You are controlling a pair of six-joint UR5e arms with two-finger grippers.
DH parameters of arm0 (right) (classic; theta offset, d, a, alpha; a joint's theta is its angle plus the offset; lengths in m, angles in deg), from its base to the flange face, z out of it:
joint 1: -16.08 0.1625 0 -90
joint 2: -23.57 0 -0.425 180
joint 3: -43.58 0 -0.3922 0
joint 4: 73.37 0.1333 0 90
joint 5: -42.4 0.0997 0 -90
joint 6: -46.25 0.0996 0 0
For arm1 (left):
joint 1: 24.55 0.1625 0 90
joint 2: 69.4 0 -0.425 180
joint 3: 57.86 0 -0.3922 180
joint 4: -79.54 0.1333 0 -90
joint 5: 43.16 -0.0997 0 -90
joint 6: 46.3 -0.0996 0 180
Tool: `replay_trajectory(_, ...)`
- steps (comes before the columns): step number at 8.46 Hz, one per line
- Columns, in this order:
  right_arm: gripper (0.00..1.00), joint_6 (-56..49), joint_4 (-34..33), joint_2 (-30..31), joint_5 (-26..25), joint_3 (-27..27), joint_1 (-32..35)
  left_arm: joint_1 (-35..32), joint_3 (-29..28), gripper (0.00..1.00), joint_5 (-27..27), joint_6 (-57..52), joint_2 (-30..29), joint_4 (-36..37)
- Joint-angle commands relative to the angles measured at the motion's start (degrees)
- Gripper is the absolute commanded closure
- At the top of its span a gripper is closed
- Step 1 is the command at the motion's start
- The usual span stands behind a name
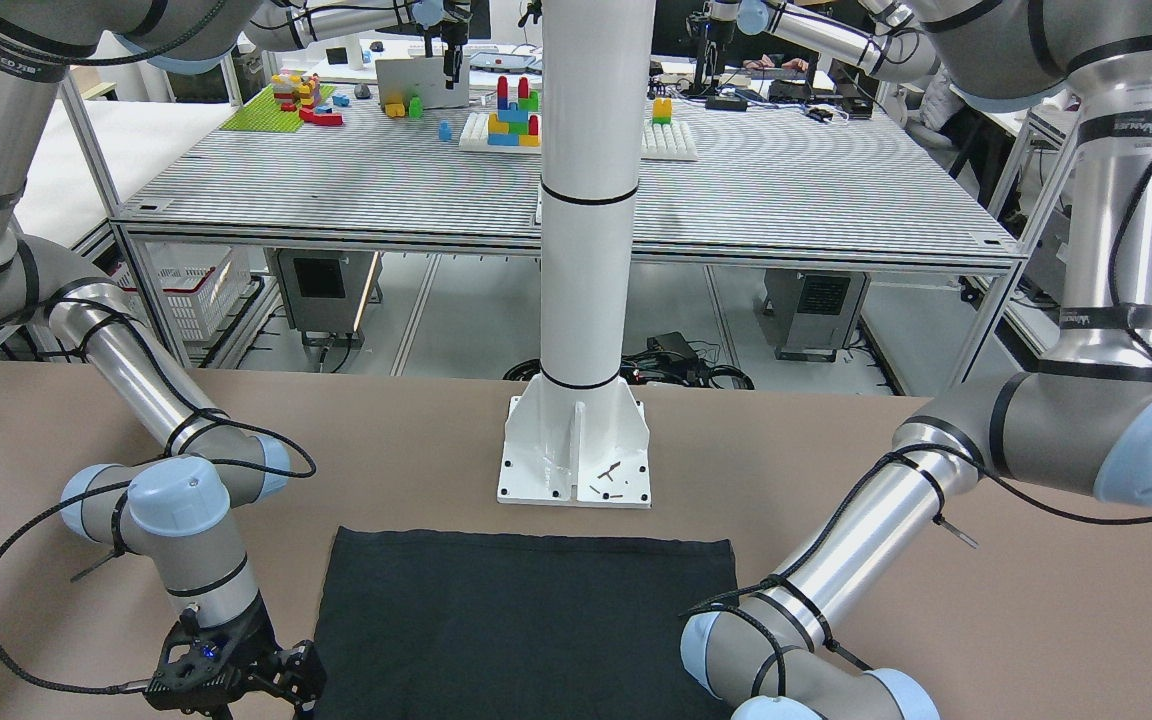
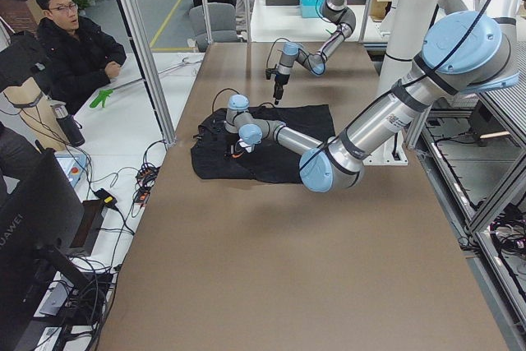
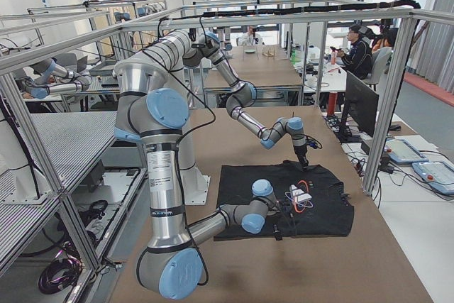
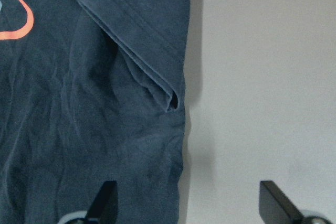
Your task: Fold clothes
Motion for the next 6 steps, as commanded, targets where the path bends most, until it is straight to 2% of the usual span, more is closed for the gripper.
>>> replay_trajectory(1,0.05,0.1,0.0,0.0,-0.5,0.1,0.1,-0.2,-4.1,1.0,-2.9,0.6,-1.3,-2.0)
replay_trajectory(2,0.05,0.2,0.1,0.0,-0.5,0.2,0.2,-0.1,-4.3,1.0,-2.9,1.0,-1.3,-2.4)
replay_trajectory(3,0.05,0.2,0.0,0.0,-0.5,0.4,0.3,0.0,-3.9,0.77,-2.9,2.1,-1.3,-2.4)
replay_trajectory(4,0.05,0.3,0.0,0.0,-0.5,0.6,0.3,0.4,-3.3,0.63,-2.8,4.2,-1.2,-2.4)
replay_trajectory(6,0.05,0.3,0.0,0.1,-0.5,0.9,0.4,1.3,-0.2,0.62,-2.1,5.5,-1.0,-2.1)
